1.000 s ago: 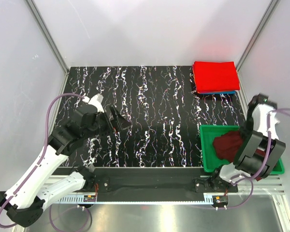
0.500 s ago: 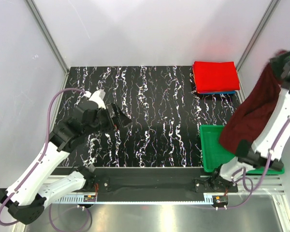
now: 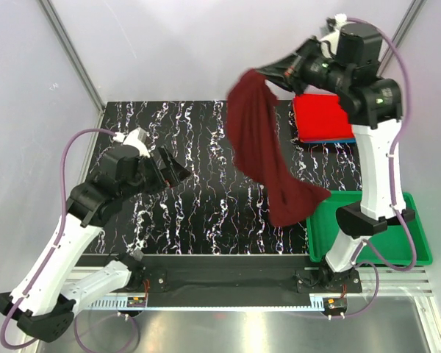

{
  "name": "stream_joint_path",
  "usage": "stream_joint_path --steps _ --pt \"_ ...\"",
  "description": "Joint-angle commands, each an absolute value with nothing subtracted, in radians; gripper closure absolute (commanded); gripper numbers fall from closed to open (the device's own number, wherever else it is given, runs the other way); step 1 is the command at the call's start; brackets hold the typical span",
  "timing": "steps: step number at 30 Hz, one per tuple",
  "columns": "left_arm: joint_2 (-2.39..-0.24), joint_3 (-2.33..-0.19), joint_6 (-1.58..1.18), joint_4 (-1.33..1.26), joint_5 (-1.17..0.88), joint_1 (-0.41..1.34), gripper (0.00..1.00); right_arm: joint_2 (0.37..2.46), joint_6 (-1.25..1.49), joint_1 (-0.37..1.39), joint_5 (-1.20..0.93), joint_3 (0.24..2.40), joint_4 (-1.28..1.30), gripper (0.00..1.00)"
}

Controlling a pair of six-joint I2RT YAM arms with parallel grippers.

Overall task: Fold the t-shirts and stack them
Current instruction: Move the tshirt to the center of the board

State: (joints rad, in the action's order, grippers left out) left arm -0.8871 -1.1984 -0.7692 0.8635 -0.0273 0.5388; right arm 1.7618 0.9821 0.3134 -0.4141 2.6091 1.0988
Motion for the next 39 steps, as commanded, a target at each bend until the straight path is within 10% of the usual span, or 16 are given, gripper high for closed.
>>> stream_joint_path --steps 1,11,21,30,39 --pt "-0.911 -1.287 -0.781 0.932 -0.003 0.474 0.01 1.709 1.161 0.347 -0.612 2.521 0.627 1.00" --pt "-0.916 -1.324 -0.753 0.968 0.032 0.348 0.01 1.758 1.034 0.419 -0.637 2.341 0.616 1.00" --pt "-0.905 -1.056 -0.802 0.925 -0.037 0.255 0.02 1.566 0.704 0.540 -0.364 1.295 0.676 0.83" --pt "-1.023 -0.959 -0.839 0.813 -0.063 0.212 0.05 1.512 0.608 0.554 -0.175 1.290 0.887 0.27" --pt "-1.483 -1.207 -0.698 0.646 -0.094 0.183 0.13 1.744 0.494 0.483 -0.227 1.379 0.835 0.36"
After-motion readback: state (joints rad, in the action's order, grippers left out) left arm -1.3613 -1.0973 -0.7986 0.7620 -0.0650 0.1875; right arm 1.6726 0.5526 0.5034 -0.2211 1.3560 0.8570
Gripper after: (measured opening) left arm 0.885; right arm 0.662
